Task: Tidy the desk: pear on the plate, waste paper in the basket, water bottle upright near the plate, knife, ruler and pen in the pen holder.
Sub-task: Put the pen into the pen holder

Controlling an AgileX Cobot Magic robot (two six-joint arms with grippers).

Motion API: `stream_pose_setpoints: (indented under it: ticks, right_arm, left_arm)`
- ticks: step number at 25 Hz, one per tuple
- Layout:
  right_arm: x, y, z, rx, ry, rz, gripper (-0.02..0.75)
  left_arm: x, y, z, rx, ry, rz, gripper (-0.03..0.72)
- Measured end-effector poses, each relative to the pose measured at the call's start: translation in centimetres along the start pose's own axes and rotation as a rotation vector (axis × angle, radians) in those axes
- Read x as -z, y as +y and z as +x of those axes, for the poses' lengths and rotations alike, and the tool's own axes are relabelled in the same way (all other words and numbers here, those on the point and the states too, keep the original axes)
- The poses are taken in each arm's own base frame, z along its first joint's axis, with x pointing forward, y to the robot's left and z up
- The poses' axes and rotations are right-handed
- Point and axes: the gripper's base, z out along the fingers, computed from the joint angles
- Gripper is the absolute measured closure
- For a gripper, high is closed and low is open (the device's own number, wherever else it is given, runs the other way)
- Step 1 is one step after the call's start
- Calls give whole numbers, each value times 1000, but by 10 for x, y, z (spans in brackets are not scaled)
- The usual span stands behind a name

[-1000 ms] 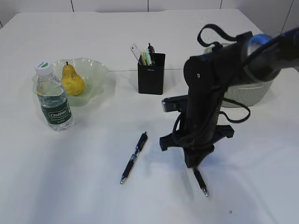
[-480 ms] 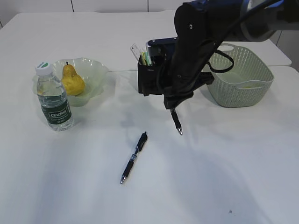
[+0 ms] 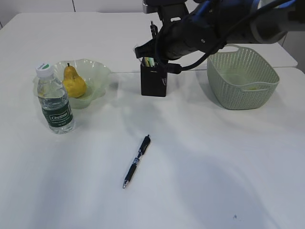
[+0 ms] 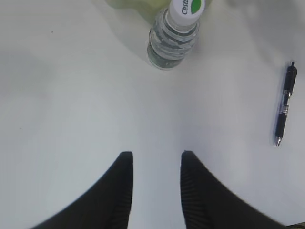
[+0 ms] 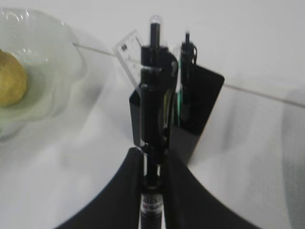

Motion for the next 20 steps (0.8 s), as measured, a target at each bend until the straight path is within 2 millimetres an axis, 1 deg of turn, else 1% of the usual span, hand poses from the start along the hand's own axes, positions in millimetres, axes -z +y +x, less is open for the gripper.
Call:
stream_pose_setpoints:
  ticks: [2,5,7,11,15,17,20]
  right_arm:
    - [-1,-2,-7,25,-86,-23,645]
    - [-6,-10,-13,26,-172,-60,645]
    - [-13,-22,-12,18,-195,-63,645]
    - [-24,-37,-10,10,-242,-86,645]
    - [-37,-37,-7,27,-256,-101,645]
    - [-41,-36,-10,35,-266,-102,645]
    - [-44,-36,-19,38,-298,-105,645]
  left_arm:
    - [0,0,0,0,0,0,451]
    - [0,0,0,0,0,-1,451]
    - [0,0,0,0,0,-1,451]
    - [0,0,0,-1,0,-2,451]
    - [0,0,0,-1,0,-2,451]
    - [0,0,0,-1,0,-2,451]
    - [0,0,0,-1,0,-2,451]
